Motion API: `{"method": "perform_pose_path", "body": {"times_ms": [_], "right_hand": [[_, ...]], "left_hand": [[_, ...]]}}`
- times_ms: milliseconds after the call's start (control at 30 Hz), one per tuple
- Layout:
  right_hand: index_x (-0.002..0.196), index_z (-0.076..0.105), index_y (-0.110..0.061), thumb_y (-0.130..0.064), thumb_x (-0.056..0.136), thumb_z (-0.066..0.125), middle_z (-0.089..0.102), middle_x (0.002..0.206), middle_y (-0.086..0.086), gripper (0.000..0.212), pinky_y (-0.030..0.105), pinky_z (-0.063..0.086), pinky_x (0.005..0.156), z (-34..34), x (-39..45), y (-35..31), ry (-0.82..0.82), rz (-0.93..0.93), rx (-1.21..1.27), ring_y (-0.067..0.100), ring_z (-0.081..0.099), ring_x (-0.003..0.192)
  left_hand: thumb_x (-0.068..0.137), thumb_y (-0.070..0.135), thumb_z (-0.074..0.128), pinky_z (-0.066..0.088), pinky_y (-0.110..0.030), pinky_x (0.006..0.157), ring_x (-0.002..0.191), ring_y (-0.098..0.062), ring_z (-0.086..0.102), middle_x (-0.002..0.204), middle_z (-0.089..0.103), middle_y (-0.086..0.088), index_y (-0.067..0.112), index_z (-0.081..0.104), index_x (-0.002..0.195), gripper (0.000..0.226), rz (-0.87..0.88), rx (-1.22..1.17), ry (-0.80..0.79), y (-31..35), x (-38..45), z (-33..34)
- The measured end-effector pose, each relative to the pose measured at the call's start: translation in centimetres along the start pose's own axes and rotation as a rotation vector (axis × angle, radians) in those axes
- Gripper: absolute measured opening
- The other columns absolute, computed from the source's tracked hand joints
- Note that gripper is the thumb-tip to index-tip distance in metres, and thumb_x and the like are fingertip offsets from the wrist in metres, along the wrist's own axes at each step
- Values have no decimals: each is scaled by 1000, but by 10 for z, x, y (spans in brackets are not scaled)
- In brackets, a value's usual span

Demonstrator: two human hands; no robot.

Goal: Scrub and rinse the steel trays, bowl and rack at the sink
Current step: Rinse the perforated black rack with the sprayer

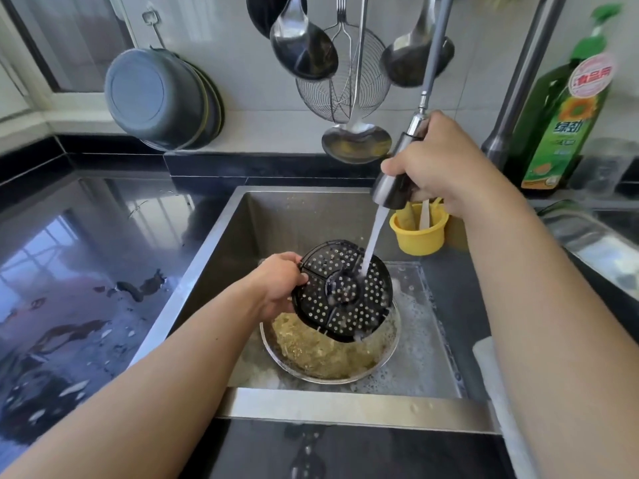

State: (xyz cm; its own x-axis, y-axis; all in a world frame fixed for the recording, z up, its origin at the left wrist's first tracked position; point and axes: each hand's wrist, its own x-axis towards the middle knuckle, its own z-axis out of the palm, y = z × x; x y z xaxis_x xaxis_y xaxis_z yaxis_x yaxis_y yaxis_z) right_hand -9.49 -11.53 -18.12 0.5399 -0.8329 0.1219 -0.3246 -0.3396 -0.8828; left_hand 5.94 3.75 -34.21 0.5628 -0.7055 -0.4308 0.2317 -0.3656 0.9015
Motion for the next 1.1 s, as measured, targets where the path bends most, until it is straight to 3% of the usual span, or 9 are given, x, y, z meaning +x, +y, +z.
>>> {"method": "perform_pose_path", "body": {"times_ms": [133, 333, 533, 600, 700, 833, 967, 1100], "right_hand": [[110, 52, -22, -13, 80, 78, 63, 113, 7, 41, 50, 63, 67, -6, -2, -2, -32, 17, -33, 31, 69, 94], [97, 48, -24, -8, 85, 75, 64, 106, 12, 33, 47, 63, 65, -20, -3, -2, -68, 49, -78, 31, 71, 85], [118, 45, -23, -19, 86, 76, 59, 113, 5, 45, 47, 64, 71, -4, -2, 4, 52, -30, -137, 31, 66, 95], [117, 45, -23, -19, 85, 77, 59, 114, 4, 45, 48, 63, 76, 2, -1, 5, 53, -58, -91, 31, 65, 99], [107, 48, -22, -11, 85, 78, 60, 114, 4, 38, 49, 64, 66, 13, -2, 0, -28, -51, 133, 30, 67, 101], [108, 51, -19, -7, 84, 76, 64, 117, 4, 37, 50, 63, 62, 22, -5, -5, -115, -64, 288, 28, 68, 103], [110, 52, -20, -6, 86, 75, 65, 116, 5, 36, 48, 64, 64, 14, -6, -4, -158, -56, 248, 27, 70, 99], [105, 51, -23, -9, 86, 75, 64, 111, 5, 34, 47, 64, 64, -1, -4, 0, -114, -43, 71, 27, 71, 92]], "left_hand": [[101, -13, 36, 52, -44, 75, 82, -24, 57, 91, 60, -11, 14, 55, 87, 36, 17, 9, 9, 2, -1, -1], [100, -11, 35, 53, -58, 91, 101, -33, 58, 105, 63, -16, 15, 56, 90, 35, 11, -32, 1, 3, 0, -3], [100, -10, 37, 50, -60, 99, 105, -34, 59, 107, 64, -16, 14, 57, 92, 32, 4, -44, -23, 3, -1, -3], [100, -10, 37, 52, -57, 95, 103, -33, 58, 107, 63, -16, 14, 57, 93, 32, 9, -43, -33, 4, -3, -2], [101, -10, 37, 55, -47, 78, 98, -31, 58, 104, 63, -15, 14, 56, 94, 32, 24, -36, -50, 5, -6, 0], [96, -13, 39, 54, -45, 74, 96, -31, 55, 100, 61, -14, 14, 56, 91, 33, 42, -48, -64, 5, -8, 0], [100, -9, 41, 56, -51, 83, 93, -29, 58, 96, 63, -13, 14, 59, 92, 31, 60, -74, -52, 7, -8, 0], [104, -7, 41, 57, -44, 70, 92, -27, 65, 99, 68, -13, 12, 60, 98, 28, 101, -116, 13, 10, -11, 3]]}}
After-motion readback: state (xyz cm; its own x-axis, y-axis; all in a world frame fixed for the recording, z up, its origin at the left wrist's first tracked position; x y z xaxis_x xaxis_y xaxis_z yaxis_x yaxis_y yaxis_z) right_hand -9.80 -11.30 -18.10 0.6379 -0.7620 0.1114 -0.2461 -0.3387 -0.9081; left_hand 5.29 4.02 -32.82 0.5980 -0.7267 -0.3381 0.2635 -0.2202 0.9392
